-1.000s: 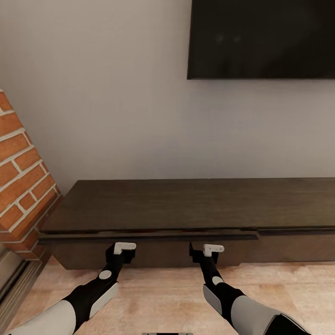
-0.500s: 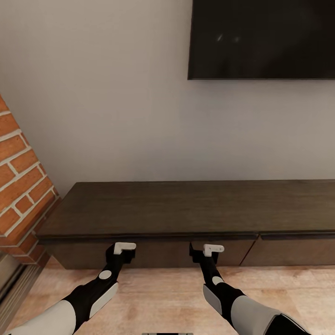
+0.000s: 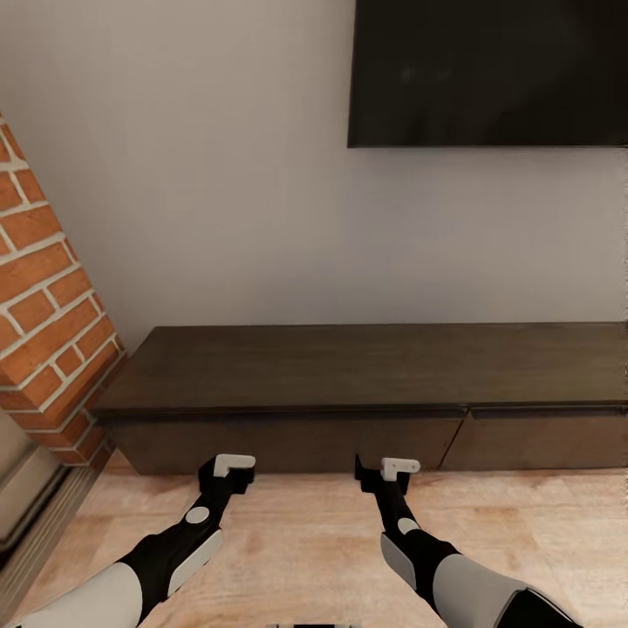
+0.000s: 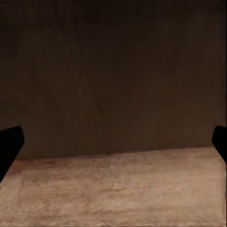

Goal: Place each of the two pumpkins and all three candles from the living room inside a cabinet in the living room (use any cabinet), then make sure every cabinet is closed, and position the cauldron so it is next to a table in the living room.

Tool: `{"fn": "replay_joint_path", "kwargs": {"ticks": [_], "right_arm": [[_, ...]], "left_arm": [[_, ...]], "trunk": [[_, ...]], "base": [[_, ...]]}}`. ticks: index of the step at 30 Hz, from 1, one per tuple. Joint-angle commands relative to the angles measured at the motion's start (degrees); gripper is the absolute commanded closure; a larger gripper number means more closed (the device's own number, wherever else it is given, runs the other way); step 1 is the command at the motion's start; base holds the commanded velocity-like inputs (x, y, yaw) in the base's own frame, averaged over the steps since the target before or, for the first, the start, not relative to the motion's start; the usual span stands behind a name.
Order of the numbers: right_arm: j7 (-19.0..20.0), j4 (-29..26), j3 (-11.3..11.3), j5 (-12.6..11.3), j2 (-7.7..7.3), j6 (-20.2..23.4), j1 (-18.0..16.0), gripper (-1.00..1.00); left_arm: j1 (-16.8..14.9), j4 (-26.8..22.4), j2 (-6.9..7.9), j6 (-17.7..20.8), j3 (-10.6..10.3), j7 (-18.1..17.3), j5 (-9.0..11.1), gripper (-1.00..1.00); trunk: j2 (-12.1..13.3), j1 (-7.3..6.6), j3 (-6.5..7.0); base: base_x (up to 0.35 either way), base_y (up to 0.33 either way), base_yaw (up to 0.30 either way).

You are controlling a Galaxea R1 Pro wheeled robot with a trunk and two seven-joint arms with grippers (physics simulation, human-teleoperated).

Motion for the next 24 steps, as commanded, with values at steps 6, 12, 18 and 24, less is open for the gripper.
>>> {"fn": "replay_joint_path", "kwargs": {"ticks": [6,12,18,24], "right_arm": [[-0.49,-0.50,0.43,-0.37,-0.13,1.52,-0.04,-1.00],[-0.62,-1.08,-0.10,-0.74,-0.55,4.94,-0.04,-1.00],[-0.70,-5.50,-0.20,-1.03,-0.70,10.95,-0.04,-1.00],[-0.73,-7.82,-0.29,-1.61,-0.75,17.28,-0.04,-1.00]], "left_arm": [[-0.08,-0.30,0.11,0.45,-0.41,0.30,0.56,-1.00],[-0.06,-0.63,0.23,5.89,-0.28,0.56,0.97,-1.00],[-0.08,-0.79,0.32,21.02,1.60,0.37,2.28,-1.00],[-0.08,-0.83,0.94,24.14,4.62,0.43,3.78,-1.00]], "trunk": [[-0.02,-0.05,-0.05],[-0.02,-0.05,-0.05],[-0.02,-0.05,-0.05],[0.06,-0.20,1.28]], "base": [[-0.303,0.000,0.000],[-0.054,0.000,0.000],[-0.004,0.000,0.000],[0.000,0.000,0.000]]}}
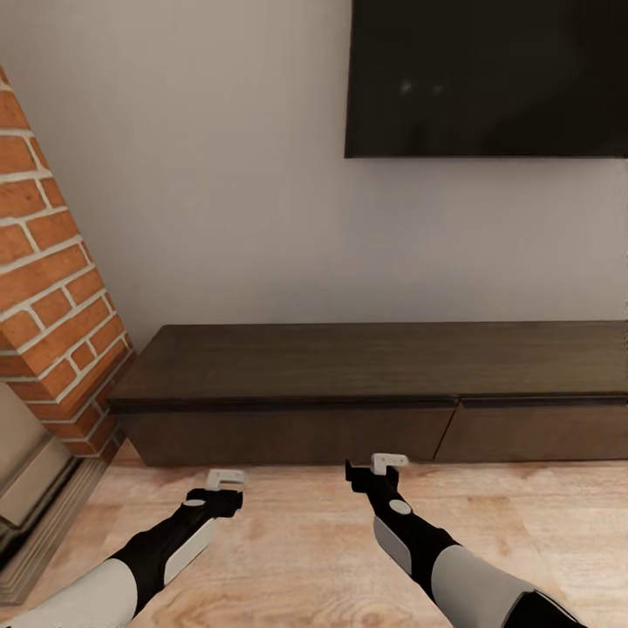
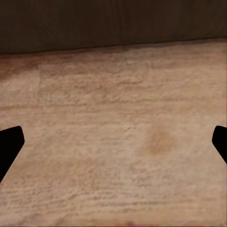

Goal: Place each of the two pumpkins and all three candles from the living room inside a cabinet in the living room (use any cabinet), then make sure every cabinet is closed, and position the cauldron so it is next to a table in the living room.

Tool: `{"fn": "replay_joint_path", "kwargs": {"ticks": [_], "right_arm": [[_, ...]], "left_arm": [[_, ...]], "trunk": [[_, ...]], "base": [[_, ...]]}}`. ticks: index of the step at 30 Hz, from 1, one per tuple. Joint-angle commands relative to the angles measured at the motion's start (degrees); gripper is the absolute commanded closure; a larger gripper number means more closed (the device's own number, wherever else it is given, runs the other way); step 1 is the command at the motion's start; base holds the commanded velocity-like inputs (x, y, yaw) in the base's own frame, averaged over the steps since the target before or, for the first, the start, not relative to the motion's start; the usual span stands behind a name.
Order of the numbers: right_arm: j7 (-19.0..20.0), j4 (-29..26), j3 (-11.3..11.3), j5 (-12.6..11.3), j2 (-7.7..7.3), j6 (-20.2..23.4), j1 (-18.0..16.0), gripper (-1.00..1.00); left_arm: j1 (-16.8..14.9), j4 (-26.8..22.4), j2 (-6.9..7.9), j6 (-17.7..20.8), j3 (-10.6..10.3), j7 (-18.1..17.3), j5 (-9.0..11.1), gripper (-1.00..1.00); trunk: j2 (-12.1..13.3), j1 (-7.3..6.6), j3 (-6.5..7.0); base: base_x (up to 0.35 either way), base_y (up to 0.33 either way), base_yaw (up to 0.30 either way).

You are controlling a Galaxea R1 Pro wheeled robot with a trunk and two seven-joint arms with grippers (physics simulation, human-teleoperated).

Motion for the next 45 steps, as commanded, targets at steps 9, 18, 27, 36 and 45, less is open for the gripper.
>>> {"fn": "replay_joint_path", "kwargs": {"ticks": [9,18,27,36,45], "right_arm": [[-0.24,-0.17,0.56,-2.09,-0.02,1.55,-0.05,-1.00],[-0.23,0.64,0.56,-3.20,0.12,5.03,-0.05,-1.00],[-0.15,0.75,0.55,-3.49,-0.01,7.72,-0.05,-1.00],[-0.15,0.65,0.42,-3.68,0.06,18.80,-0.05,-1.00],[-0.15,0.28,0.34,-3.67,0.07,22.17,-0.05,-1.00]], "left_arm": [[-0.15,-0.59,0.73,8.97,5.39,0.69,0.23,-1.00],[-0.23,-0.62,0.46,15.59,6.88,0.58,0.29,-1.00],[-0.24,-0.62,0.66,18.53,10.47,0.71,0.41,-1.00],[-0.24,-0.42,0.62,23.30,12.81,0.73,-0.06,-1.00],[-0.24,-0.11,0.54,23.42,12.79,0.73,0.01,-1.00]], "trunk": [[0.10,-0.24,1.95],[0.22,-0.47,3.94],[0.96,-1.01,5.87],[4.57,-2.99,7.48],[8.18,-4.97,9.10]], "base": [[0.000,0.000,0.000],[0.000,0.000,0.000],[0.000,0.000,0.000],[0.000,0.000,0.000],[0.000,0.000,0.000]]}}
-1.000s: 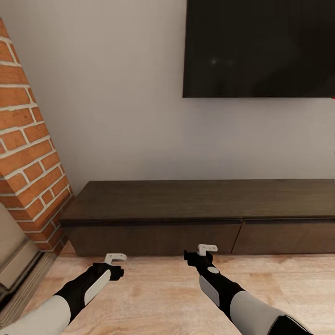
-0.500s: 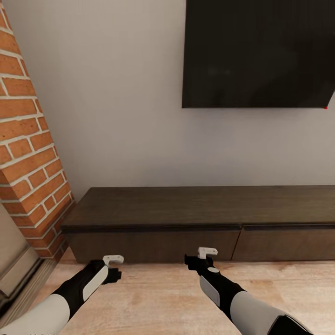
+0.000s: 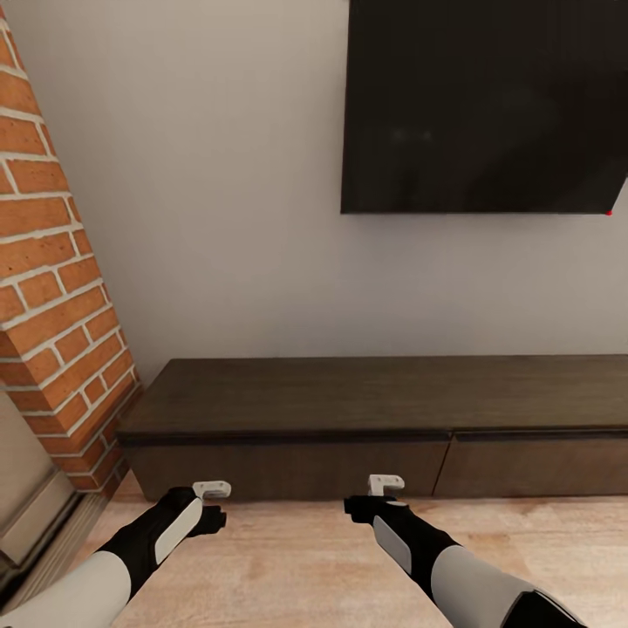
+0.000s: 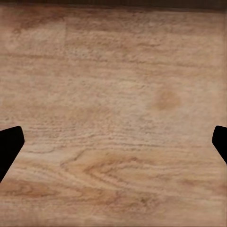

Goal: Place each of the two pumpkins and all three candles from the living room inside a cabinet in the living room (use any cabinet), then make sure every cabinet is closed, and position the cauldron so it is next to a table in the living room.

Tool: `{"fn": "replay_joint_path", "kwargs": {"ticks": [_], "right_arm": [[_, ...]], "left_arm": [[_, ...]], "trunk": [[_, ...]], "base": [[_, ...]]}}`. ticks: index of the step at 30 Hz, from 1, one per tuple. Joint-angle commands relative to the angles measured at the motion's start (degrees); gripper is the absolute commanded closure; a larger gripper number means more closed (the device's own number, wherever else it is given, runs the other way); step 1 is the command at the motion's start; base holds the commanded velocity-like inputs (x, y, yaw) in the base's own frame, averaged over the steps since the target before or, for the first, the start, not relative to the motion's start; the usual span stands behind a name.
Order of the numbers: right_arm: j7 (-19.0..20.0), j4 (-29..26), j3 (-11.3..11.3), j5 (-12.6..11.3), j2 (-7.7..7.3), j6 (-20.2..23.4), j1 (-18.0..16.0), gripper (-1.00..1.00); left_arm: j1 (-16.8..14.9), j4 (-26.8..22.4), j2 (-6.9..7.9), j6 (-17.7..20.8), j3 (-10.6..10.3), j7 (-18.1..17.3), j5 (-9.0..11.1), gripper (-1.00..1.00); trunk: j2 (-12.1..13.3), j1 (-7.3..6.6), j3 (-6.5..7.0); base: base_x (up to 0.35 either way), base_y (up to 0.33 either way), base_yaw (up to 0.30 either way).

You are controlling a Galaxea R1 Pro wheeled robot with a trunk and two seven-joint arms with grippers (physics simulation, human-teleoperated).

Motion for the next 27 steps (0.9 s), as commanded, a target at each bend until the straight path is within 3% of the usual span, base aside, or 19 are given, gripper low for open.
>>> {"fn": "replay_joint_path", "kwargs": {"ticks": [1,13,27], "right_arm": [[-0.44,-0.21,0.49,-0.40,-0.04,0.28,-0.04,-1.00],[-0.36,0.08,0.55,-0.30,0.15,0.26,-0.04,-1.00],[-0.27,0.11,0.60,-0.23,0.28,0.26,-0.04,-1.00]], "left_arm": [[-0.05,-0.12,0.12,0.08,-0.42,0.52,0.62,-1.00],[-0.05,-0.11,0.17,0.08,-0.40,0.52,0.56,-1.00],[-0.05,-0.11,0.08,0.08,-0.45,0.55,0.50,-1.00]], "trunk": [[0.39,-0.24,0.13],[5.20,-2.87,2.28],[10.82,-5.95,4.79]], "base": [[0.000,0.000,0.000],[-0.114,0.000,0.000],[-0.011,0.000,0.000]]}}
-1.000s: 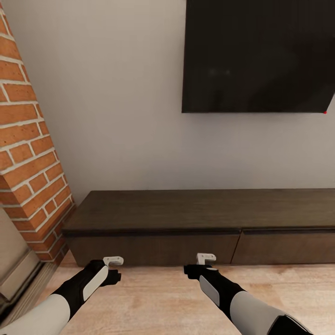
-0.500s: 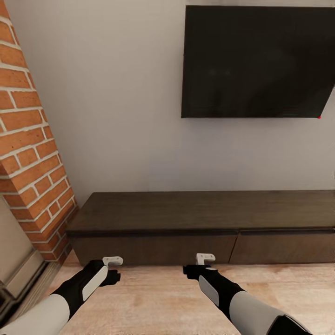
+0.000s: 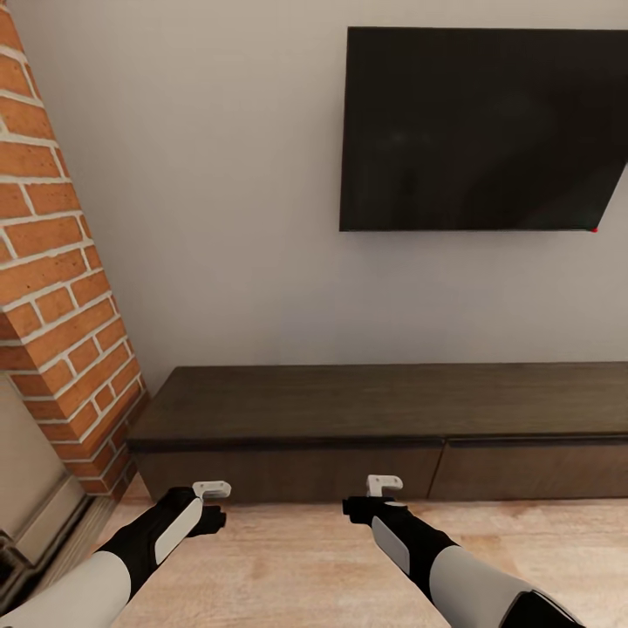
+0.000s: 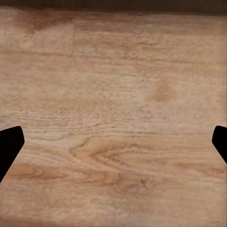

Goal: Place each of the two pumpkins and all three candles from the living room inside a cabinet in the living room (use any cabinet), then make sure every cabinet is closed, and position the cauldron so it is next to a table in the living room.

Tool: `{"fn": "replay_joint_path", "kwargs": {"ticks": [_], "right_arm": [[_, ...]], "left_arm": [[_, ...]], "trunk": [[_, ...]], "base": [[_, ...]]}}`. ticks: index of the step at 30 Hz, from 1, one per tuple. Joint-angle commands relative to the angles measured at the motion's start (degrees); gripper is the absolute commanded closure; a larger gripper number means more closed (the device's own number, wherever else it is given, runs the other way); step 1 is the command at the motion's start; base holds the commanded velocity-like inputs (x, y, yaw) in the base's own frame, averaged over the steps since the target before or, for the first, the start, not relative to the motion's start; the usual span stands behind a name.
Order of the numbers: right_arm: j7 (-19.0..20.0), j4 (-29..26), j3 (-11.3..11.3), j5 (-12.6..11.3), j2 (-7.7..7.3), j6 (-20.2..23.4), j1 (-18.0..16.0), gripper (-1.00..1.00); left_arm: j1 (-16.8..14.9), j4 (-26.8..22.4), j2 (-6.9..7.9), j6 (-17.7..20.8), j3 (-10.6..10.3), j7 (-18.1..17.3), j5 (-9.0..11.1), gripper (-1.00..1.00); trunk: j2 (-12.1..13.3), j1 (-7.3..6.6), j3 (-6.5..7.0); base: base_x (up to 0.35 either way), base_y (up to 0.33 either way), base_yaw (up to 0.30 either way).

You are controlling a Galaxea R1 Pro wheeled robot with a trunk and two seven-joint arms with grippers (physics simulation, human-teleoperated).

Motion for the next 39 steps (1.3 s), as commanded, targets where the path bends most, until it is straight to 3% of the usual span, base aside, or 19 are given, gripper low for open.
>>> {"fn": "replay_joint_path", "kwargs": {"ticks": [1,39], "right_arm": [[-0.44,-0.13,0.48,-0.40,0.01,0.24,-0.04,-1.00],[-0.44,0.03,0.57,-0.39,0.05,0.16,-0.04,-1.00]], "left_arm": [[-0.05,-0.12,0.09,0.08,-0.45,0.54,0.63,-1.00],[-0.05,0.05,0.09,0.08,-0.45,0.58,0.67,-1.00]], "trunk": [[0.39,-0.23,0.13],[15.63,-8.58,6.95]], "base": [[0.000,0.000,0.000],[-0.022,0.006,0.000]]}}
